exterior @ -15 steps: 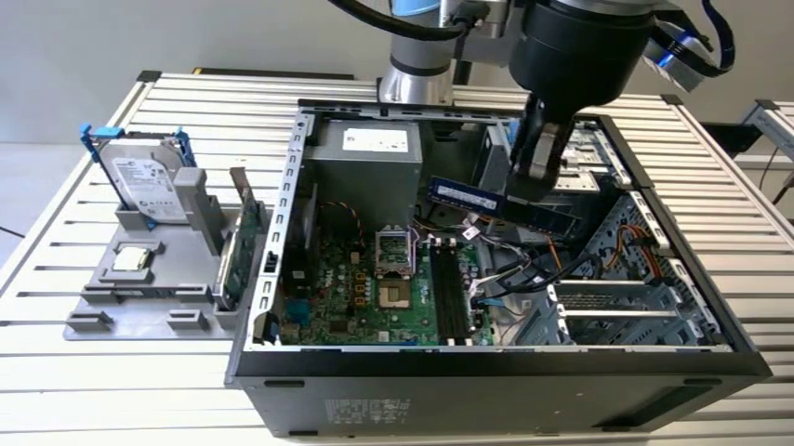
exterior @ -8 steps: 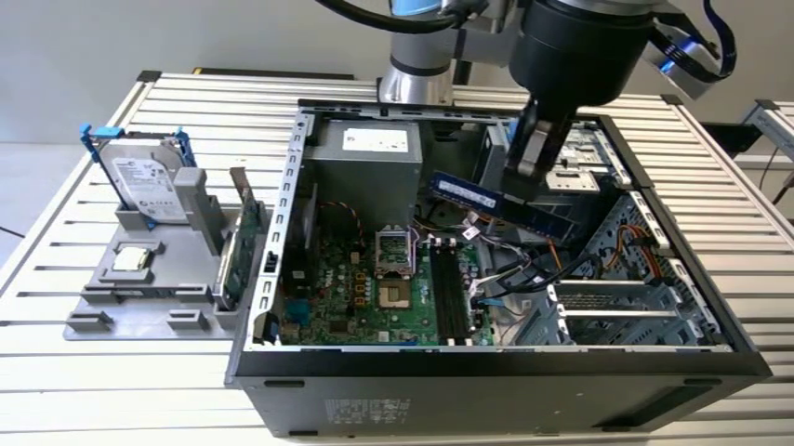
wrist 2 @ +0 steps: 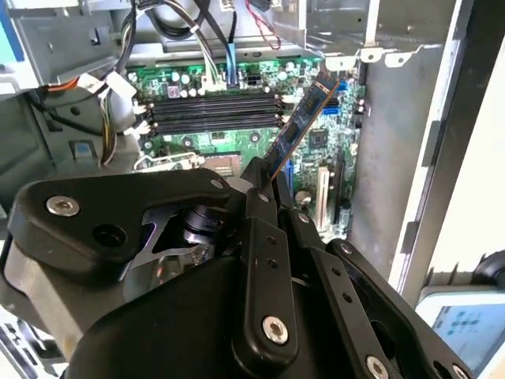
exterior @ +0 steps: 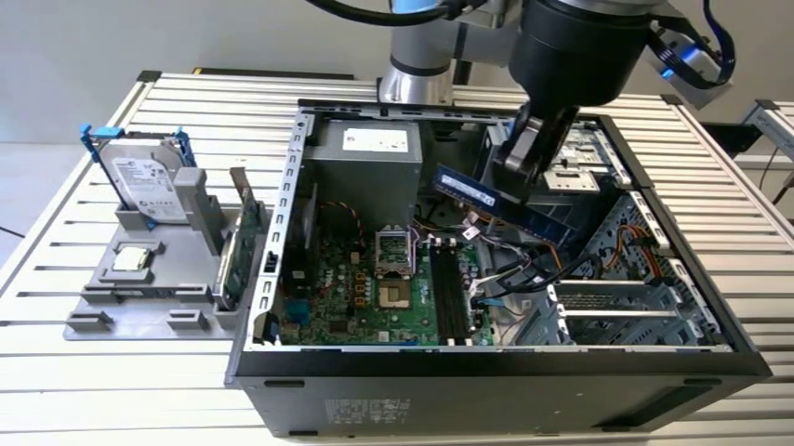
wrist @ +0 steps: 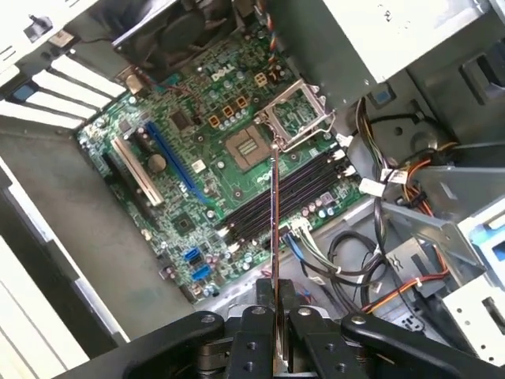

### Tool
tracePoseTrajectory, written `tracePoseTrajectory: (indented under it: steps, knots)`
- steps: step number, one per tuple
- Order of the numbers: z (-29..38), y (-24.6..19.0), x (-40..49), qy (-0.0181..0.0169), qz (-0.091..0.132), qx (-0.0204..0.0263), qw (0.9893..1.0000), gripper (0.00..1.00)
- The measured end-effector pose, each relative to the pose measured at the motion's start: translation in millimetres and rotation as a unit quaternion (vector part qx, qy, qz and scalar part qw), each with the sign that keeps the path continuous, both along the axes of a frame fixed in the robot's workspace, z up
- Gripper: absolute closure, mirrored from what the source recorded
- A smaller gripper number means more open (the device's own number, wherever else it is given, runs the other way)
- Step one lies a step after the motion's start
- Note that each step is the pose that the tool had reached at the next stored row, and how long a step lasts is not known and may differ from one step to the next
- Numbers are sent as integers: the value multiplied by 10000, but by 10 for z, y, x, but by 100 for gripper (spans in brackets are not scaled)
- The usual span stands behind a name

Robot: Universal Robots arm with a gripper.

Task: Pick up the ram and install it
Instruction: 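Insert the ram into the slot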

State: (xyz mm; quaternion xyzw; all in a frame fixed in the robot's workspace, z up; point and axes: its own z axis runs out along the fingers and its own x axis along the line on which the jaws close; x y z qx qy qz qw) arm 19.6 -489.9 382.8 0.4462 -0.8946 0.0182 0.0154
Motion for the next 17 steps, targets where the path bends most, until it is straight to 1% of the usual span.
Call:
tracePoseTrajectory:
  steps: [2,4,6,8,10,13,16,17]
  knots:
    - [0,0,0,0,-172,-1,9999,100]
    - [0,0,0,0,-342,-1,9994,100]
    - [0,0,0,0,-510,0,9987,100]
    - [0,0,0,0,-681,0,9977,100]
    - [1,0,0,0,-854,-1,9963,100]
    - [0,0,0,0,-1108,0,9938,100]
    - [0,0,0,0,-1362,0,9907,100]
    - [0,0,0,0,-1451,-1,9894,100]
